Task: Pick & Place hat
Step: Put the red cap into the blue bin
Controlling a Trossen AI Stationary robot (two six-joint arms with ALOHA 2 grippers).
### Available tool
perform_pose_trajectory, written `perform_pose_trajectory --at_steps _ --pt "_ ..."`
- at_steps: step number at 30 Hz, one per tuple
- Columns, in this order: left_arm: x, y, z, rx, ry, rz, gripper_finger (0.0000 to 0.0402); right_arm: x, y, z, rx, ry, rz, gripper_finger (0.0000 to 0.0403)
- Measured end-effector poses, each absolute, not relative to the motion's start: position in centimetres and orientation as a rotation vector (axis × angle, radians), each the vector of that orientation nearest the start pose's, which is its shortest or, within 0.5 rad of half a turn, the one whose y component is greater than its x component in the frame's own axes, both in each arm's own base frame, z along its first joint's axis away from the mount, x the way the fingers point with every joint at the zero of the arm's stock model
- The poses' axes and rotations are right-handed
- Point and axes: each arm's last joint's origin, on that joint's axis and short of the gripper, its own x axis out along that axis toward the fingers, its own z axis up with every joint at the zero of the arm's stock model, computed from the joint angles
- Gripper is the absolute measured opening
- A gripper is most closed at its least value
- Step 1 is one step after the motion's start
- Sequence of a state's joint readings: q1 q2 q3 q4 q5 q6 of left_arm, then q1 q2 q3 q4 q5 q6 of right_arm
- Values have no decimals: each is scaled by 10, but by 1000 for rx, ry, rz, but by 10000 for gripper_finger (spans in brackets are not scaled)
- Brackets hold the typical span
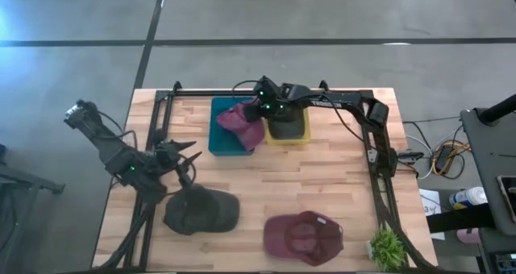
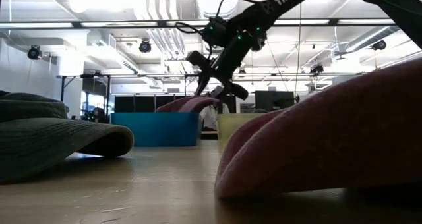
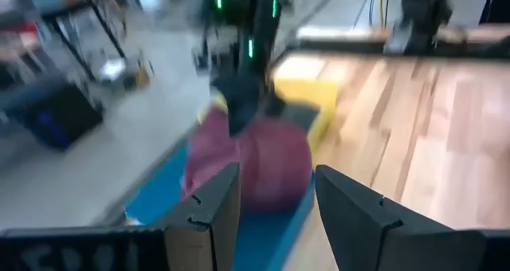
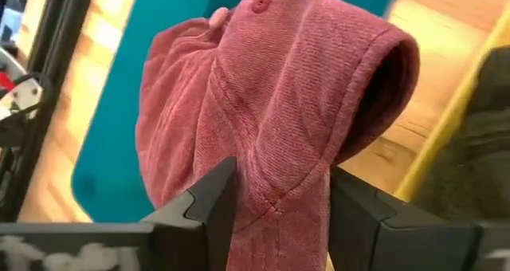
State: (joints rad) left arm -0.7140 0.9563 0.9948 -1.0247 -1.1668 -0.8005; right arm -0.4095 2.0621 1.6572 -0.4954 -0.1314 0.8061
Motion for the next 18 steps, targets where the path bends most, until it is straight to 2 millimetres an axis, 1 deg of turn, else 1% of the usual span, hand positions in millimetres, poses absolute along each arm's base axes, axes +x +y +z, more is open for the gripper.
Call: perform_pose_trajectory --at_steps 3,5,7,11,14,18 --pt "137 -75 303 -35 442 616 158 422 -174 224 979 697 -585 153" --pt "139 -70 290 -83 491 639 158 424 -170 224 965 688 -591 153" --pt "140 -64 279 -130 538 668 158 426 -166 222 961 689 -601 153" --pt "139 -52 260 -217 652 736 158 430 -161 209 995 698 -639 157" --pt "135 -48 247 -262 701 779 158 434 -159 201 1019 702 -647 157" --pt "131 -47 230 -294 764 790 158 439 -158 204 1029 665 -636 158"
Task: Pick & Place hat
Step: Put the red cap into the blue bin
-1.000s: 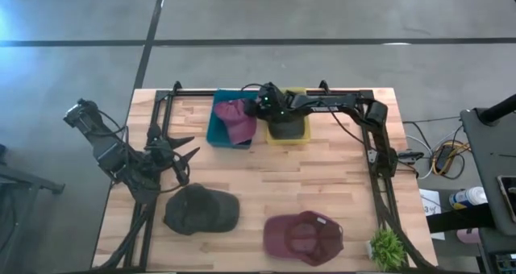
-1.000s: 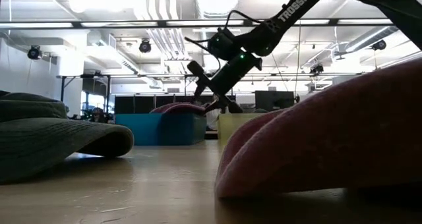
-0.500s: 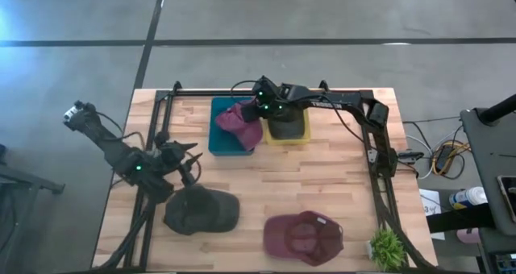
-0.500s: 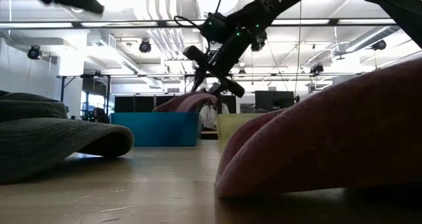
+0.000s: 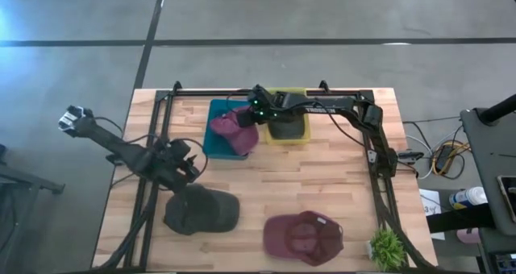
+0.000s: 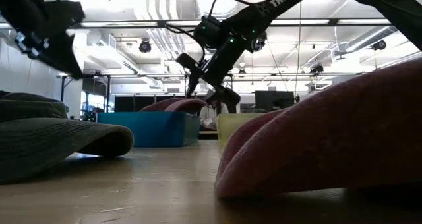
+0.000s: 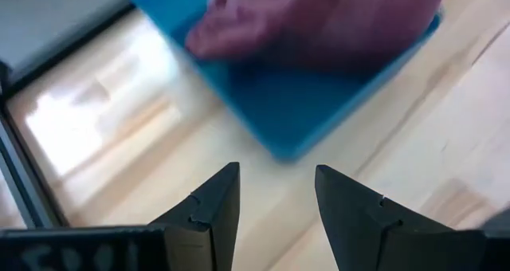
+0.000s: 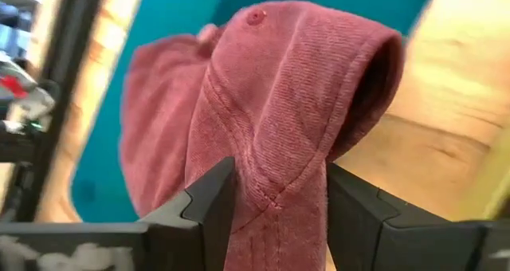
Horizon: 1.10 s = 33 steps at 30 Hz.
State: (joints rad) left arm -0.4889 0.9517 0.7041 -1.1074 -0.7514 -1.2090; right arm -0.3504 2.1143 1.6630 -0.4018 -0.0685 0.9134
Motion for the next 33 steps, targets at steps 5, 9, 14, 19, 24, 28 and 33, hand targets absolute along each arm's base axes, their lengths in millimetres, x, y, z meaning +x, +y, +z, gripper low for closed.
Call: perform_pose_trajectory --at_steps 5,9,14,19,24,28,33 --pt "130 -48 206 -337 801 776 158 444 -156 207 1025 619 -608 154" --pt "134 -49 188 -344 767 730 158 444 -154 207 1023 626 -608 150" --pt "140 -49 166 -366 693 659 158 444 -152 206 1021 634 -609 148" --pt "154 -52 158 -356 533 513 158 441 -144 200 1011 704 -627 148" --pt "162 -54 171 -299 499 419 158 441 -141 198 1007 725 -629 148" --pt "159 -56 200 -234 619 409 158 442 -142 200 1002 718 -629 150" --pt "140 -46 208 -60 835 513 158 442 -142 200 1000 716 -632 150"
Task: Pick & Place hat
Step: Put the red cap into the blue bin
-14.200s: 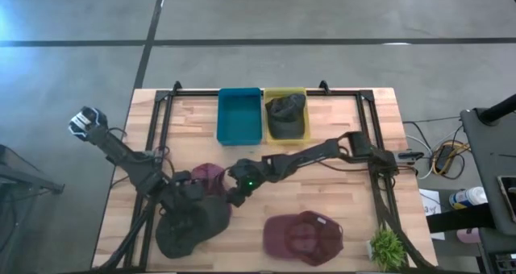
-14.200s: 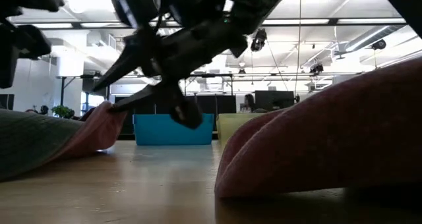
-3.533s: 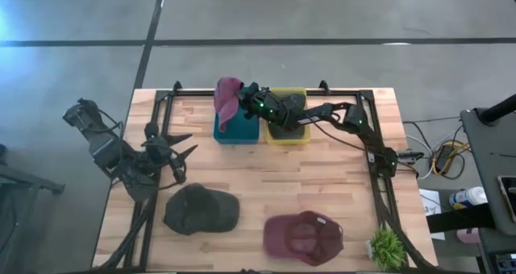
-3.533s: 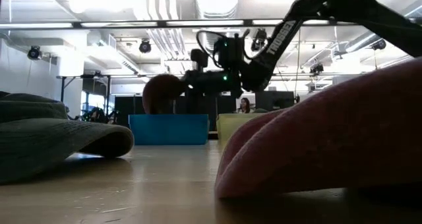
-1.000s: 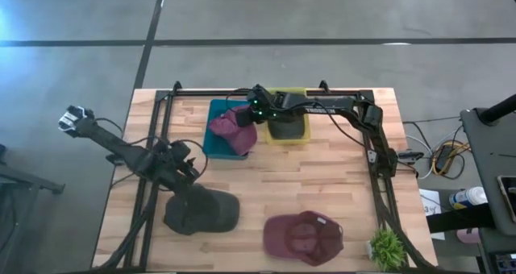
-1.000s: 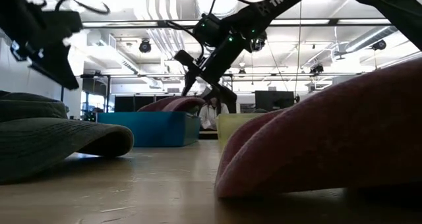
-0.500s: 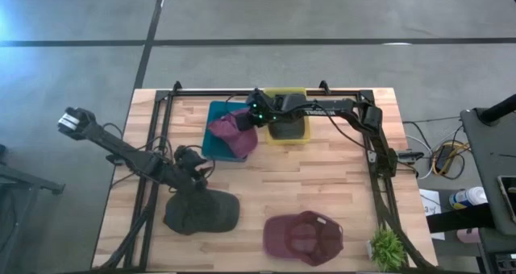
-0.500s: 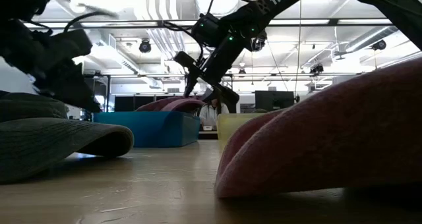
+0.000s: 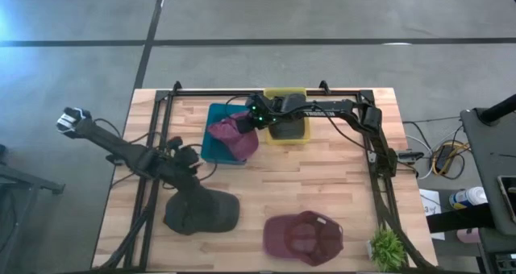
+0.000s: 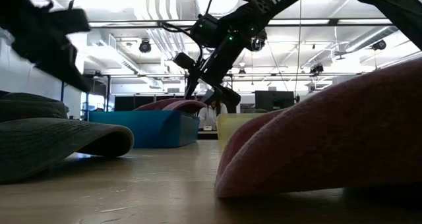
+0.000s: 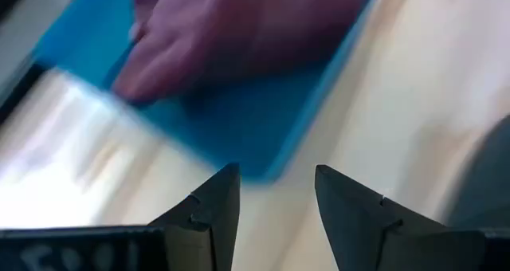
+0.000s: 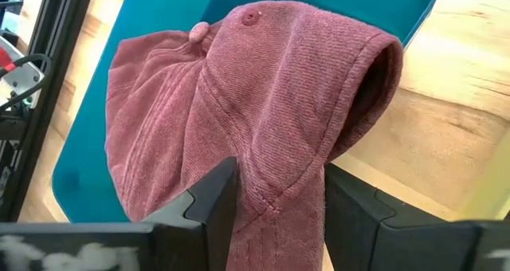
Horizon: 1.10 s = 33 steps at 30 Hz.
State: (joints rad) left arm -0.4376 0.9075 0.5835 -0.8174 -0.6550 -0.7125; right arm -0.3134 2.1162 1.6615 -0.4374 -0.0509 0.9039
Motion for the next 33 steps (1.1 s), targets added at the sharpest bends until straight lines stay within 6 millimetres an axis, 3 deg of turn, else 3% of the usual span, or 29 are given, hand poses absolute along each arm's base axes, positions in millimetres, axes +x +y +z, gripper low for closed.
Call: perform_pose_trajectory --at_steps 4,13,16,19,23,25,29,33 --pt "131 -41 193 -23 896 542 158 442 -142 201 999 710 -631 150" --pt "146 -31 160 -69 709 550 158 444 -137 201 1009 708 -629 145" --pt "152 -28 155 -113 660 473 158 444 -137 201 1008 707 -632 142" --pt "157 -27 160 -132 640 438 158 444 -138 201 1008 705 -636 142" --pt "166 -30 195 -92 625 421 158 443 -139 201 1003 706 -636 141" --pt "164 -29 206 -25 699 441 158 443 -139 201 1003 706 -637 141" --pt "146 -16 200 -41 926 593 158 443 -140 201 991 700 -651 141" --pt "142 -14 195 -153 949 645 158 443 -140 201 981 702 -648 141"
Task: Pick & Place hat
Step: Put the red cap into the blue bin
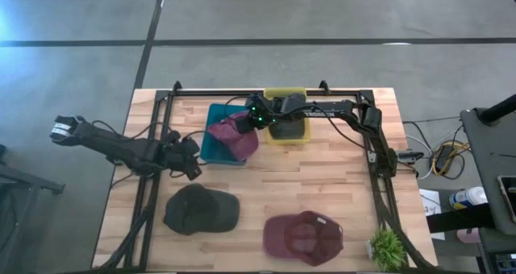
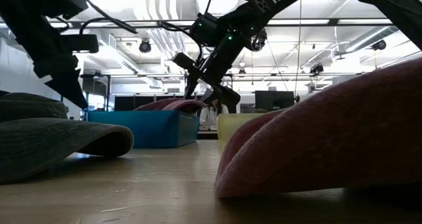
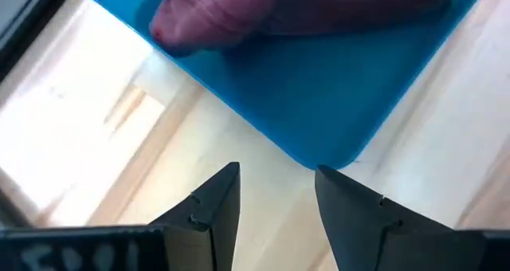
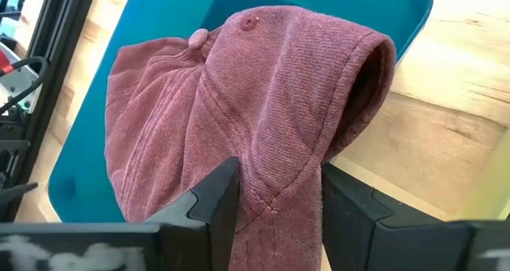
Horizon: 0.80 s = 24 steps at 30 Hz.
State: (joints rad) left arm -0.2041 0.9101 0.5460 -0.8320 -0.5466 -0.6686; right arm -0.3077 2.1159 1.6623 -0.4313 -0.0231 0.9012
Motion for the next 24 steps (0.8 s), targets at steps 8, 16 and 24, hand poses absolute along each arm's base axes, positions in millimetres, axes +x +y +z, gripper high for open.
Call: perform_pose_trajectory --at_steps 8,16,24 --pt "146 -10 166 -188 915 668 158 443 -140 201 967 706 -642 141" --pt "165 -11 157 -186 795 557 158 441 -140 200 946 733 -642 141" --pt "174 -14 152 -205 802 499 158 438 -138 198 901 788 -624 171"
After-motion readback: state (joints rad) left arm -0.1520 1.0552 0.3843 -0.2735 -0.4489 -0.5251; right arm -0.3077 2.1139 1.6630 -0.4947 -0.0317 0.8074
